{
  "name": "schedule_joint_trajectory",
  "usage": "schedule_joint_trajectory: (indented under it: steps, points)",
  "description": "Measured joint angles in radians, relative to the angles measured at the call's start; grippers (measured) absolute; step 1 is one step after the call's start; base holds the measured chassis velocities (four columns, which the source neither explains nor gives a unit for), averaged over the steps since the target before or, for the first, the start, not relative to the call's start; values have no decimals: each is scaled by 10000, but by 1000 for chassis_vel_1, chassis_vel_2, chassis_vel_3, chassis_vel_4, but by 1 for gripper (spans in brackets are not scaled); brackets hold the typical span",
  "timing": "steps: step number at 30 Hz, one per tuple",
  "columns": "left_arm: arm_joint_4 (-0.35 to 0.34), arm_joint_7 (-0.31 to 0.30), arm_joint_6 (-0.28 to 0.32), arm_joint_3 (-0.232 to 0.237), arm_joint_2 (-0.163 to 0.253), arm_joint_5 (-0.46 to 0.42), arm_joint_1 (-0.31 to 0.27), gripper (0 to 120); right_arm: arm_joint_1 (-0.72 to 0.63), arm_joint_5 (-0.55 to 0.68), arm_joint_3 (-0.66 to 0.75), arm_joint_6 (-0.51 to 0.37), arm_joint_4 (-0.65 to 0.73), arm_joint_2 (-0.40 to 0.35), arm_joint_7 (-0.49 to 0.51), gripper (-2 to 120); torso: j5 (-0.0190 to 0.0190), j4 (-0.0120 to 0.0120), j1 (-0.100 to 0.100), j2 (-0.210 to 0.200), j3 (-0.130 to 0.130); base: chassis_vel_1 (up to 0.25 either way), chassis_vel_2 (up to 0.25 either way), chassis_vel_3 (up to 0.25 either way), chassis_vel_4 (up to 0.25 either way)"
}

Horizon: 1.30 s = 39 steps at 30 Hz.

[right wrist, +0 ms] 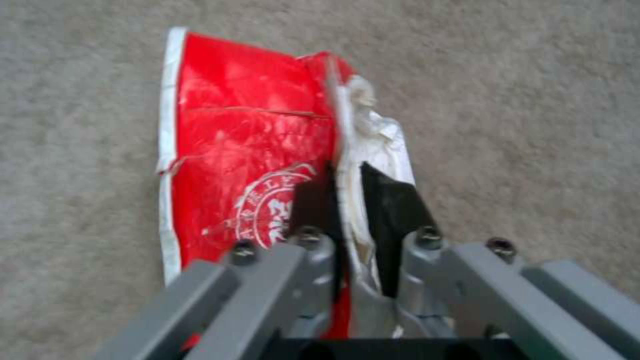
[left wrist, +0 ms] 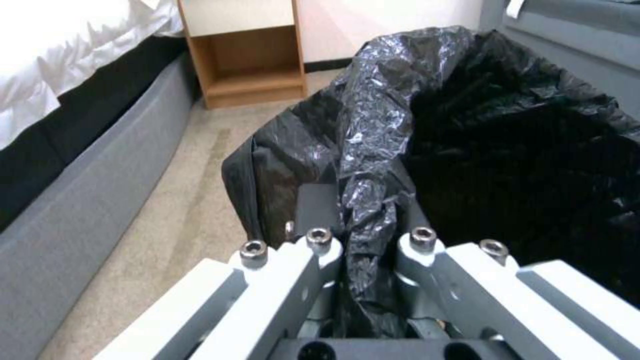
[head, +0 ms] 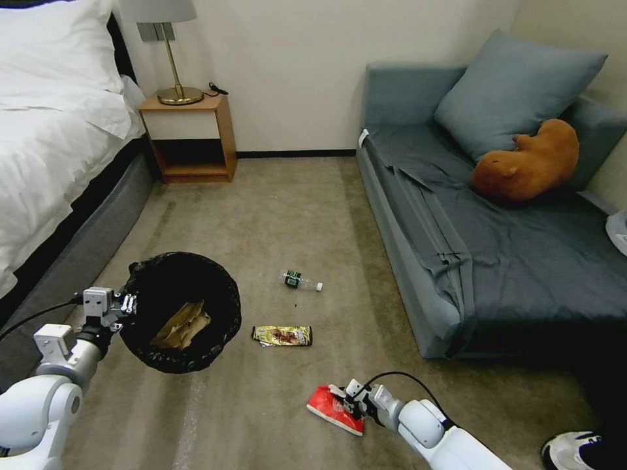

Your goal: Pick up the trash bin, then pick up the garbage on the floor and place it into the trash bin.

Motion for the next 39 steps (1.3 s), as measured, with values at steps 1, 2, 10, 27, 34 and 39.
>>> schedule_joint_trajectory:
  steps: [1,2,10,27,34,39]
  points:
    - [0,0,0,0,0,0,0,4,0,0,0,0,0,0,0,4,0,0,0,0,0,0,0,0,0]
    - [-9,1,-30,-13,-33,0,27,4,38,2,58,8,-34,-16,7,0,-1,-1,0,-1,0,0,0,0,0]
    - [26,125,-146,-47,-115,102,165,4,204,93,227,81,-113,-44,48,0,-2,-1,0,0,0,0,0,0,0]
    - [-103,90,-151,357,-241,441,60,4,2407,2823,9,-365,2644,-1097,585,0,-3,-1,1,-1,1,0,0,0,0]
    - [-180,-51,-114,637,-337,589,-44,4,3428,5266,-488,-1065,4839,-886,1212,0,-4,0,1,-1,0,0,0,0,0]
    - [-256,-129,-72,832,-527,639,-103,4,3813,6016,-637,-1212,5440,161,1502,0,-4,0,0,0,0,0,0,0,0]
